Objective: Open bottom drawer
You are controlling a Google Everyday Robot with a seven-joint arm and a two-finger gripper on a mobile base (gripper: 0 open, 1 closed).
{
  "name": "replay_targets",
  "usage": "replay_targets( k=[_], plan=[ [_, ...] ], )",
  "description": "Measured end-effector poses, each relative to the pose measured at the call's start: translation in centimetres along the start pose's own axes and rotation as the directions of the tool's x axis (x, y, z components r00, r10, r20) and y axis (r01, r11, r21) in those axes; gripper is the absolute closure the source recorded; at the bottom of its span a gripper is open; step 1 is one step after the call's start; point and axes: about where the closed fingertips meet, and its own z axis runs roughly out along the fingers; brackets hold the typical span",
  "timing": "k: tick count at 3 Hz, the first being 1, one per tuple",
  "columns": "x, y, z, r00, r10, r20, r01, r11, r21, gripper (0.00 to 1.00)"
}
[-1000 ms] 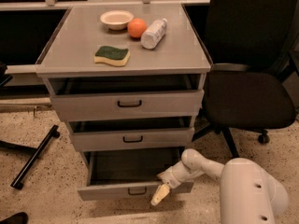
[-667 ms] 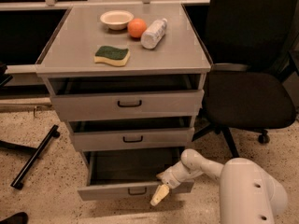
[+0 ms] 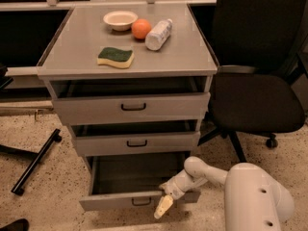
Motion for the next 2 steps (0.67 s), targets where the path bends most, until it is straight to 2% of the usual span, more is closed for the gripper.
replay_targets(
  k=[1,2],
  plan=[
    [0.89,2.78,-1.72,0.996,0.077,0.037,-0.078,0.9970,0.004,0.00],
    [0.89,2.79,-1.72,0.996,0.077,0.037,-0.078,0.9970,0.004,0.00]
  ],
)
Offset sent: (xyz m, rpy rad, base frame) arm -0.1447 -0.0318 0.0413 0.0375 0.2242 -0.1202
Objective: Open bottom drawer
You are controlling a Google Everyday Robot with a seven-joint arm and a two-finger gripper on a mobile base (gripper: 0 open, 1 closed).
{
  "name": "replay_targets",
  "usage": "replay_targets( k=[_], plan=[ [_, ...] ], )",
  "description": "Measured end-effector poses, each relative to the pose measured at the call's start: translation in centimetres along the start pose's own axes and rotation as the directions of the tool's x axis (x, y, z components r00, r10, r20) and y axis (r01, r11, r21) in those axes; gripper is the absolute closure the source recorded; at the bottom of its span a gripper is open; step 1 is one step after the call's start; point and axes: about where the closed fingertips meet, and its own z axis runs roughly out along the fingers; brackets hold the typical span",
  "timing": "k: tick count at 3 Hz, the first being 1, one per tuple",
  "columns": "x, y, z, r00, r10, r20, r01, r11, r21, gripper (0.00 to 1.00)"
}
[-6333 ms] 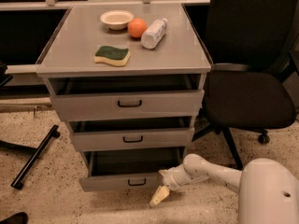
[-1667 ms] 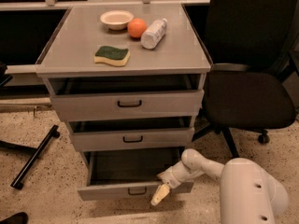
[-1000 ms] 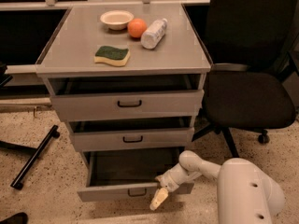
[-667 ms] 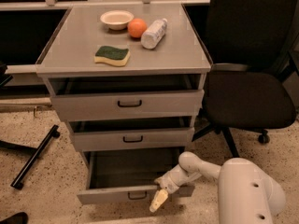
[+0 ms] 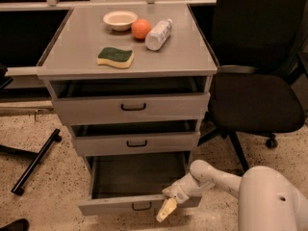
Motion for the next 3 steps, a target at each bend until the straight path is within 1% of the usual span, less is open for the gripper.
replay_targets(
  k=[1,2,3],
  plan=[
    [0.4,0.4,1.2,1.000,0.010,-0.006,-0.010,0.9995,-0.031,0.00],
    [0.3,0.5,1.0,1.000,0.010,-0.006,-0.010,0.9995,-0.031,0.00],
    [0.9,1.9,1.1,1.000,0.030,-0.008,-0.030,0.9981,-0.053,0.00]
  ],
)
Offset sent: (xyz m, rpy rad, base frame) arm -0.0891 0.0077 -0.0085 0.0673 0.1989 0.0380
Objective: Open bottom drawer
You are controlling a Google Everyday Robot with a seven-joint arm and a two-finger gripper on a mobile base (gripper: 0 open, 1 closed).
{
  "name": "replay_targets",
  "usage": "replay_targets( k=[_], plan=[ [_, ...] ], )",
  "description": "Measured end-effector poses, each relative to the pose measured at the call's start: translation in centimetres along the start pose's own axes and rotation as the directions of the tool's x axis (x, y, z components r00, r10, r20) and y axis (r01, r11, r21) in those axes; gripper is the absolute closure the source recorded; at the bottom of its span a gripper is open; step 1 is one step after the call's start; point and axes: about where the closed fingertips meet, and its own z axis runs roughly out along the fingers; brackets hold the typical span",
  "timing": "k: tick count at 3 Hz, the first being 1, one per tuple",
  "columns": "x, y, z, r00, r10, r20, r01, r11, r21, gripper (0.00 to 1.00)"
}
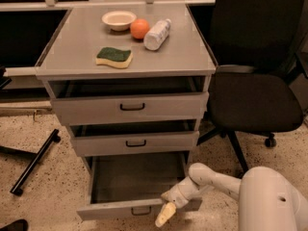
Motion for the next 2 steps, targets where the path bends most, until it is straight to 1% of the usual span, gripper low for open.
replay_targets(
  k=[1,2],
  plan=[
    [0.0,0.0,0.0,1.000,0.000,0.000,0.000,1.0000,0.000,0.00],
    [1.4,3.2,-0.1,1.000,0.026,-0.003,-0.026,0.9992,-0.031,0.00]
  ],
)
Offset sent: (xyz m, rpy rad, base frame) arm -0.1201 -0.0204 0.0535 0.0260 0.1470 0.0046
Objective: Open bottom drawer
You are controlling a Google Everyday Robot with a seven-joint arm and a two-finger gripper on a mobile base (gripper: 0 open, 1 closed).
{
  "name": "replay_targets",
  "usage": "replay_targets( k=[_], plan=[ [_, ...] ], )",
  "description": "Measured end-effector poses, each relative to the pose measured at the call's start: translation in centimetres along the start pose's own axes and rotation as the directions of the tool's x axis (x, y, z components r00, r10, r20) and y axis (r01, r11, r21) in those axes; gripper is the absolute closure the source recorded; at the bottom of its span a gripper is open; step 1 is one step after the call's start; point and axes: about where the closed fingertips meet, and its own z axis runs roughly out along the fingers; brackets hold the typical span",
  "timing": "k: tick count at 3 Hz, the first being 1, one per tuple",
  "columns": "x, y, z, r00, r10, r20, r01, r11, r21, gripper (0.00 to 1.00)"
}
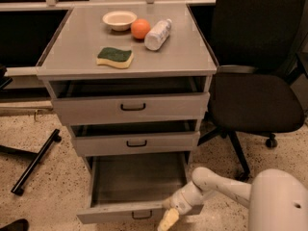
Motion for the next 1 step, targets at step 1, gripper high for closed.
replay_targets(
  k=[1],
  plan=[
    [1.89,4.15,-0.03,0.999,0.033,-0.004,-0.033,0.9986,-0.041,0.00]
  ],
)
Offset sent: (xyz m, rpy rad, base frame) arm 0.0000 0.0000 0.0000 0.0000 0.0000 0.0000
